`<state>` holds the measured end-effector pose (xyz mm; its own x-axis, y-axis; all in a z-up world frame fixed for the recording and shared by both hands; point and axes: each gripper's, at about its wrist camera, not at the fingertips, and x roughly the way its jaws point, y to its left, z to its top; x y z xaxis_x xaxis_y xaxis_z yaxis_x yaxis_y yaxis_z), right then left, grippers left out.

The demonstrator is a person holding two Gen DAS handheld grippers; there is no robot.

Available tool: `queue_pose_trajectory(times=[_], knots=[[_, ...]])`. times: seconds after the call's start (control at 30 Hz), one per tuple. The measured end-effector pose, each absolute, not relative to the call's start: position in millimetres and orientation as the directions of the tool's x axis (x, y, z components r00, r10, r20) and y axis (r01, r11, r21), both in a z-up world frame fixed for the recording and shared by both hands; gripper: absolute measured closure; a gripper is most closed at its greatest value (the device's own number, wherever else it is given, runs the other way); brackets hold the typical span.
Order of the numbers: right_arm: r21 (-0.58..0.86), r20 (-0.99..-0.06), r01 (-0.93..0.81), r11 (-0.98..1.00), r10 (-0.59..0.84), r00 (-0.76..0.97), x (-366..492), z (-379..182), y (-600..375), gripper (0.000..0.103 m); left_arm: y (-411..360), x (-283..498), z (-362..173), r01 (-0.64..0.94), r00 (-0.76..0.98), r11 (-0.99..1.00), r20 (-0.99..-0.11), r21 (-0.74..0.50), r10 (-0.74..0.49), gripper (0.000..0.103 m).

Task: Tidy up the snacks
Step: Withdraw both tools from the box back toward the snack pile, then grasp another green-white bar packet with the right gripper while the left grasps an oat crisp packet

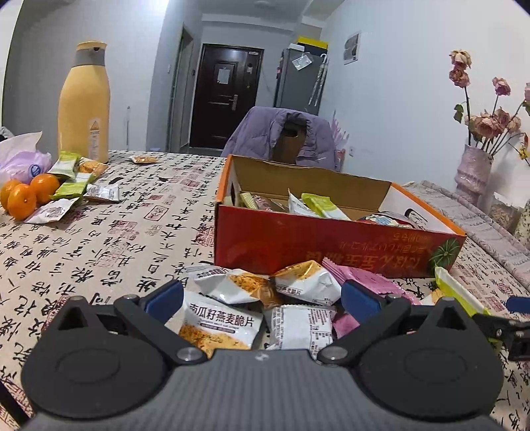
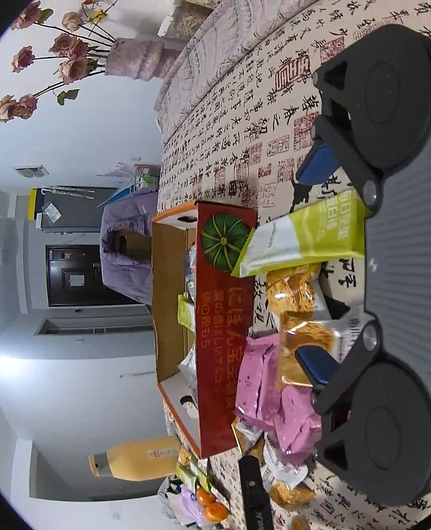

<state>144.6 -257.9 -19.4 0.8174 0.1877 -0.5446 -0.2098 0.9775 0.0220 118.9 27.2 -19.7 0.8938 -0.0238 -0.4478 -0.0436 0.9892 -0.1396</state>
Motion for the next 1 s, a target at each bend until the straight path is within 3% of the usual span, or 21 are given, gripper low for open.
queue_pose_trajectory(times=[0.17, 0.23, 0.5, 0.6, 0.7, 1.0], knots=[[0.047, -0.564, -0.165, 0.985, 0.163, 0.81, 160.1, -21.4, -264.9, 0.006, 30.5, 116.7, -20.2, -0.036, 0.899, 0.985, -0.436, -0.169, -0.041, 0.0], [0.068, -0.575, -0.154, 0.986, 0.165, 0.802, 168.5, -23.1, -269.8, 0.023, 31.4, 117.8, -20.4, -0.038, 0.896, 0.983, -0.443, -0.18, -0.046, 0.0], [0.114, -0.593, -0.177, 0.978, 0.21, 0.777, 187.6, -28.9, -274.1, 0.051, 30.6, 119.5, -21.3, -0.034, 0.891, 0.983, -0.452, -0.183, -0.054, 0.0], [0.126, -0.597, -0.183, 0.975, 0.222, 0.771, 190.6, -29.8, -275.3, 0.053, 29.5, 119.4, -21.4, -0.034, 0.888, 0.984, -0.458, -0.176, -0.051, 0.0], [0.143, -0.6, -0.185, 0.972, 0.234, 0.765, 192.0, -30.8, -279.8, 0.065, 26.9, 118.1, -19.2, -0.017, 0.876, 0.989, -0.479, -0.149, -0.057, 0.0], [0.152, -0.583, -0.206, 0.967, 0.256, 0.771, 188.2, -31.4, -282.6, 0.068, 52.9, 114.9, -15.7, -0.052, 0.84, 0.995, -0.542, -0.086, -0.003, 0.0]])
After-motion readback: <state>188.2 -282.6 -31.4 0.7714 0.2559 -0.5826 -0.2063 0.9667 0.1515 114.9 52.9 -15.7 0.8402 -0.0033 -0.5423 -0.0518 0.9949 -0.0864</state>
